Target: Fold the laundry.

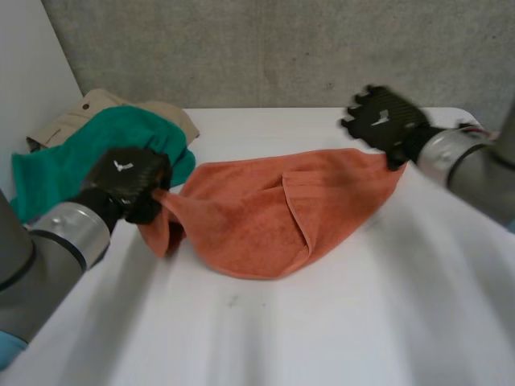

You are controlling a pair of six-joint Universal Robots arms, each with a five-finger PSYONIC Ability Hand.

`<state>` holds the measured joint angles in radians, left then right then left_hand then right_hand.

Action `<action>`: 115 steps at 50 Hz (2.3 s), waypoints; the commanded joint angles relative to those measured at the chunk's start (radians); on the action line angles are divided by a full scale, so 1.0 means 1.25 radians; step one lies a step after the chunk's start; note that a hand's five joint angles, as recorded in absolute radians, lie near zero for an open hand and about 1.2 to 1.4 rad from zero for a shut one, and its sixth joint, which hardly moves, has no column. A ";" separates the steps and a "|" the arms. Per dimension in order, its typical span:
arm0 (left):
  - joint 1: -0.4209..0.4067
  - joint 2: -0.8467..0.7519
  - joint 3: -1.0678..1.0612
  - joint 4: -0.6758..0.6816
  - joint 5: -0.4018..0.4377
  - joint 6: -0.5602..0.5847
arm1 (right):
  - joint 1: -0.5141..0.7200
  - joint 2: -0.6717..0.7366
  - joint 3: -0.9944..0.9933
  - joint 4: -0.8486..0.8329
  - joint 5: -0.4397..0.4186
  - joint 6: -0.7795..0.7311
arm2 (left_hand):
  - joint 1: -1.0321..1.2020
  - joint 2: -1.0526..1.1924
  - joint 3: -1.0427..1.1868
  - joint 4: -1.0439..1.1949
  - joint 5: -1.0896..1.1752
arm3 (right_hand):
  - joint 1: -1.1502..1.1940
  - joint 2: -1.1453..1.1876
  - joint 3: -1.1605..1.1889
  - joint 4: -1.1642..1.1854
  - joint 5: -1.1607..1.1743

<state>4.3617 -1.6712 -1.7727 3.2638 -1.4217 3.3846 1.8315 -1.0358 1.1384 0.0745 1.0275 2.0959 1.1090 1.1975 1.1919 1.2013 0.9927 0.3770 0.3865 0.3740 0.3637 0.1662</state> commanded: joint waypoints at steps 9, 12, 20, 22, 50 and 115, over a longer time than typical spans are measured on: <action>-0.019 0.013 -0.042 0.007 -0.001 -0.002 | 0.131 0.379 -0.348 0.115 -0.094 -0.030 | 0.230 0.159 0.163 0.156 0.183 | 0.006 -0.002 0.008 0.017 0.035; -0.019 0.020 -0.043 0.005 -0.001 -0.002 | 0.135 0.438 -0.419 0.115 -0.085 -0.030 | 0.230 0.159 0.163 0.156 0.183 | 0.013 0.005 0.015 0.024 0.042; -0.015 0.057 -0.056 0.005 0.001 -0.003 | 0.134 0.557 -0.577 0.110 -0.043 -0.030 | 0.230 0.159 0.163 0.156 0.183 | 0.086 0.078 0.088 0.096 0.115; -0.015 0.059 -0.056 0.005 0.001 -0.003 | 0.134 0.571 -0.592 0.109 -0.042 -0.030 | 0.230 0.159 0.163 0.156 0.183 | 0.109 0.102 0.112 0.120 0.138; 0.025 0.100 -0.056 0.007 0.006 -0.008 | 0.082 0.285 -0.274 0.047 0.070 -0.047 | 0.230 0.159 0.163 0.156 0.183 | 0.157 0.149 0.159 0.167 0.186; 0.153 0.263 -0.002 -0.058 0.006 0.089 | -0.054 -0.256 0.104 0.210 0.212 -0.051 | 0.230 0.159 0.163 0.156 0.183 | 0.815 0.808 0.818 0.826 0.844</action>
<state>4.4792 -1.4500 -1.8096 3.2824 -1.4196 3.4157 1.8700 -1.1340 1.2251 0.1578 1.2127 1.9764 1.1098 1.1975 1.1920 1.2015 0.9927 1.1171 1.1719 1.1841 1.1938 0.9825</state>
